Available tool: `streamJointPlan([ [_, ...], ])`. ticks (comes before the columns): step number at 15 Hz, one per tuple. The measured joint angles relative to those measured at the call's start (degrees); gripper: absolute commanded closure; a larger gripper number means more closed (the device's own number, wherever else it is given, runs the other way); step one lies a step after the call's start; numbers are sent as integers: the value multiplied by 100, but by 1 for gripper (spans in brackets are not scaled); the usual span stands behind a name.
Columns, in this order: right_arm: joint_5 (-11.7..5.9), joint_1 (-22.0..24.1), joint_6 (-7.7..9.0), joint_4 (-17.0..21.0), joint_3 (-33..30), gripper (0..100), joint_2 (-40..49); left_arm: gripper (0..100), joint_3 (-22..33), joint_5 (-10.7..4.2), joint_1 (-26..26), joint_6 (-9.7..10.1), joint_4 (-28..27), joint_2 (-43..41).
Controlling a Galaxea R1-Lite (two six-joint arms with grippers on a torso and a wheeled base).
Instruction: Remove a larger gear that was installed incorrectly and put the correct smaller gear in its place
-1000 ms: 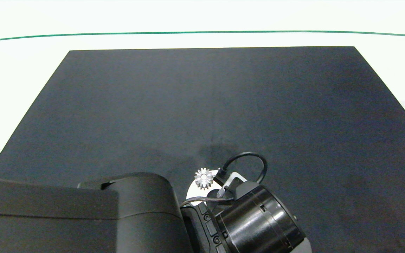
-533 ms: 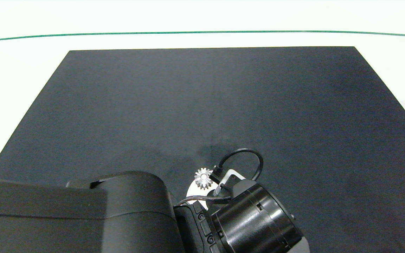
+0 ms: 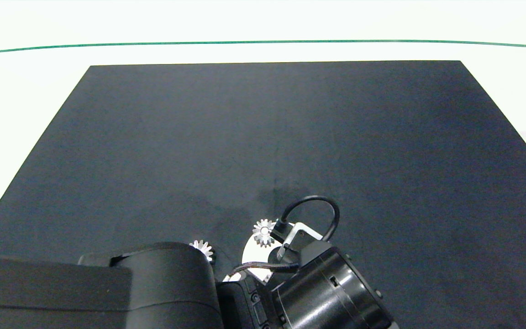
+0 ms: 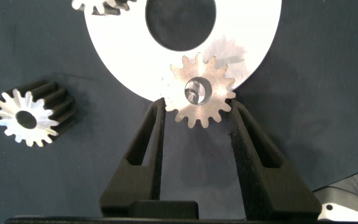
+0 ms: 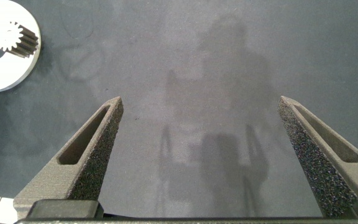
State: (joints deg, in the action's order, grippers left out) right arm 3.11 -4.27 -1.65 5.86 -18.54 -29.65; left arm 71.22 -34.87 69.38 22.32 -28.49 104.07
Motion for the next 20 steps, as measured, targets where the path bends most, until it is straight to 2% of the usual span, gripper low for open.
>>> streamJointPlan([
  [10, 0, -2, 0, 0, 0, 0, 0, 81, -162, -5, -11, 9, 162, -33],
  [13, 2, -2, 0, 0, 0, 0, 0, 81, -380, -11, -11, 5, 410, -84],
  [20, 2, -2, 0, 0, 5, 0, 0, 81, -494, 2, -22, 5, 410, -193],
])
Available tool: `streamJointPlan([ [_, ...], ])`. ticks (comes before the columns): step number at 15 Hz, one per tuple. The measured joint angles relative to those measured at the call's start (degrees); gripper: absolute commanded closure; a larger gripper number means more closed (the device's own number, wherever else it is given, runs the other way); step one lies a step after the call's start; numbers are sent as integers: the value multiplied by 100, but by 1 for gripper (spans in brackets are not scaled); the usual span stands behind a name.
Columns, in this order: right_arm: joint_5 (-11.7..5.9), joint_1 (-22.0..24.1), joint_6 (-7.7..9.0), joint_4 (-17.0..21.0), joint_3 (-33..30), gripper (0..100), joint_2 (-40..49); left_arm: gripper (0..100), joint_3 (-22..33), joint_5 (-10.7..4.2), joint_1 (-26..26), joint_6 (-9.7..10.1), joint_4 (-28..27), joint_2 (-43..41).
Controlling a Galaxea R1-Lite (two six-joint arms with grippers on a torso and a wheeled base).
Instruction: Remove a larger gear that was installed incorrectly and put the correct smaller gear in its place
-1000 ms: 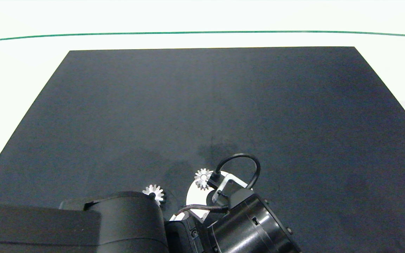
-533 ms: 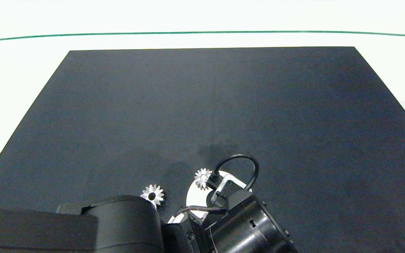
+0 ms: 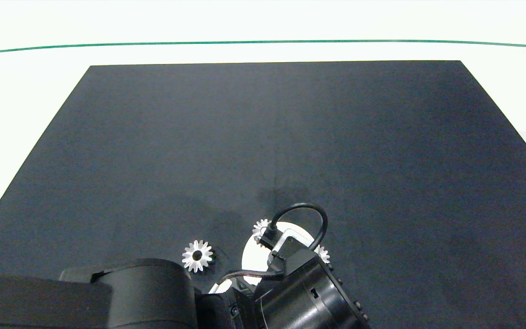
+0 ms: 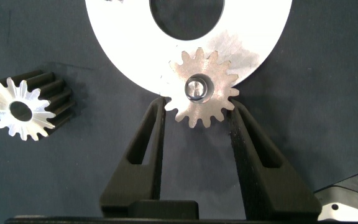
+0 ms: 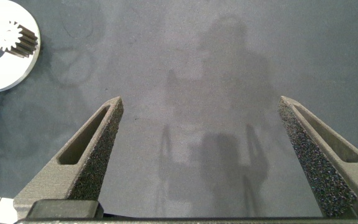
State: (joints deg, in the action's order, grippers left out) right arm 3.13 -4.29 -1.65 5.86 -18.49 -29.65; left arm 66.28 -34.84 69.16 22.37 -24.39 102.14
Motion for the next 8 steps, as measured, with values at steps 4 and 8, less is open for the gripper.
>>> streamJointPlan([
  [4, 0, 0, 0, 0, 0, 0, 0, 81, -66, -10, 7, 1, 96, -7],
  [8, 0, 0, -2, 0, -5, 0, 0, 81, -243, -7, 18, -2, 450, -9],
])
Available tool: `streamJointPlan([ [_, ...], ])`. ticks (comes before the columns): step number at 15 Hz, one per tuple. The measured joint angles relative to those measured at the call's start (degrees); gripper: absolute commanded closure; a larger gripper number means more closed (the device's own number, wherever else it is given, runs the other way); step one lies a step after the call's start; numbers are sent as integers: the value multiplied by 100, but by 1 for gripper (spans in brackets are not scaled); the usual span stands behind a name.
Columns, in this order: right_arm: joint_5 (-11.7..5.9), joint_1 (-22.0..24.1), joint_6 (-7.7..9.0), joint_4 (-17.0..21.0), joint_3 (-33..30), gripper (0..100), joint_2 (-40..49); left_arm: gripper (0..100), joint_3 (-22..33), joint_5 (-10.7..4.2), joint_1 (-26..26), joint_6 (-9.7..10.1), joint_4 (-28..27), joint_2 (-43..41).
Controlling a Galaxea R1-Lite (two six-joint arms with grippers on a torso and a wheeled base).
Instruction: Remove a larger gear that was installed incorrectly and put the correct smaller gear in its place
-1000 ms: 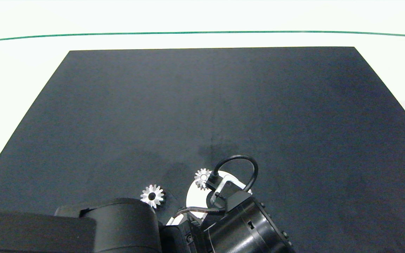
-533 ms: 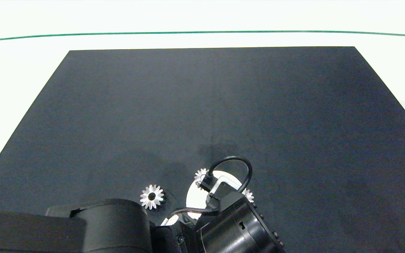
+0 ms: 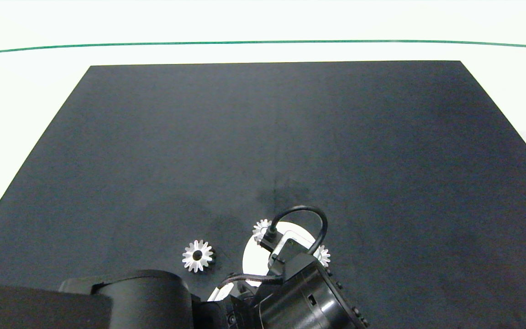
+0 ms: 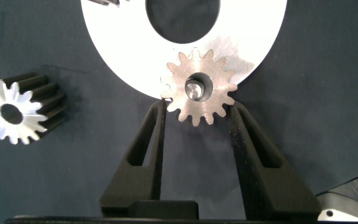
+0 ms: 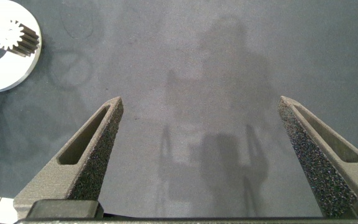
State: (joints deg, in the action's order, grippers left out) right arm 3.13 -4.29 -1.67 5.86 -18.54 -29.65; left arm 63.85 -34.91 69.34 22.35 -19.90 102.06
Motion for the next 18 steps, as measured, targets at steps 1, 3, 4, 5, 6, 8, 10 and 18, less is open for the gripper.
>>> streamJointPlan([
  [1, -2, 0, 2, 0, -2, 0, 0, 81, -49, 5, 0, 0, 20, -2],
  [3, 0, 0, 2, 0, -2, 0, 0, 81, -105, 0, 0, 0, 66, -2],
  [4, -2, 0, 2, 0, -2, 0, 0, 81, -171, -2, 0, -2, 196, -2],
  [5, 0, 0, 2, 0, -2, 0, 0, 81, -254, 11, 1, -9, 385, -7],
  [6, 0, 0, 2, 0, -2, 0, 0, 81, -322, 33, 4, -13, 468, -13],
  [8, 0, 0, 2, -2, -2, 0, 0, 81, -444, 46, 4, -16, 505, -46],
  [10, 0, 0, 0, 0, -2, 0, 0, 0, -575, 49, 4, -16, 507, -105],
  [18, 0, 0, 2, 0, -2, 0, 0, 0, -901, 49, -60, -22, 472, -449],
])
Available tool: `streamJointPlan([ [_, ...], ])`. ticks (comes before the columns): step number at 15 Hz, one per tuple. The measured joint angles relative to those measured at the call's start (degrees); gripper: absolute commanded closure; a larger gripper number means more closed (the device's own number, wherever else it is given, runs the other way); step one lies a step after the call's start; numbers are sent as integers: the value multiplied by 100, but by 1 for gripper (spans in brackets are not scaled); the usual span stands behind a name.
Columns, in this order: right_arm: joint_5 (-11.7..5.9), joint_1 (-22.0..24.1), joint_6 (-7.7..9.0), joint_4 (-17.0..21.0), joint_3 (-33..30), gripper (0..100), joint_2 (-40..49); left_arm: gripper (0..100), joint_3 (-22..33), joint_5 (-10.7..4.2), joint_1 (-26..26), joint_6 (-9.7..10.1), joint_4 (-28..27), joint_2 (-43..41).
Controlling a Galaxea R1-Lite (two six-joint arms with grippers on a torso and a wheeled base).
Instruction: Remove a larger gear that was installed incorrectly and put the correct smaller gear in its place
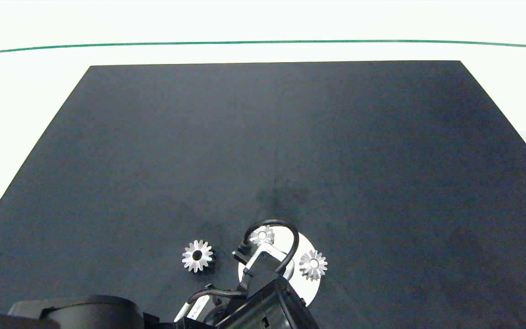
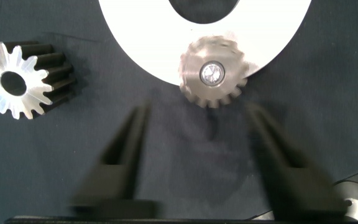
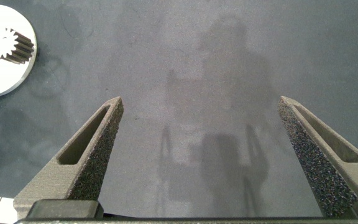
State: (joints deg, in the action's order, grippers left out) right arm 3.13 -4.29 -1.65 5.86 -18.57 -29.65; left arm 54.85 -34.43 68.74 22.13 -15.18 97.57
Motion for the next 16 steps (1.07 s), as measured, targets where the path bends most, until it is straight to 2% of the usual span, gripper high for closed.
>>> streamJointPlan([
  [3, 0, 0, 0, 0, 2, 0, 0, 0, 20, 2, -33, -127, 0, -193],
  [6, 0, 0, 0, 2, 21, 0, 0, 0, 46, 2, -417, -496, -113, -730],
  [8, -2, 0, -2, 2, 27, 0, 0, 0, 48, 2, -985, -816, -271, -1312],
  [10, -5, 2, 7, -5, 27, 0, 0, 0, 33, 2, -1847, -1169, -455, -2004],
  [12, -88, 28, 39, -9, -17, 0, 41, 0, 2, 0, -2690, -1582, -581, -2759],
  [13, -269, 49, 123, -6, -52, 0, 123, 0, -28, 0, -3084, -1836, -640, -3187],
  [14, -596, 71, 316, -2, -83, 0, 217, 0, -68, 0, -3434, -2078, -688, -3608],
  [15, -1011, 82, 586, -9, -105, 0, 294, 0, -116, -2, -3696, -2235, -714, -3975],
  [16, -1280, 90, 755, -38, -130, 0, 361, 0, -206, -2, -3989, -2347, -736, -4400],
])
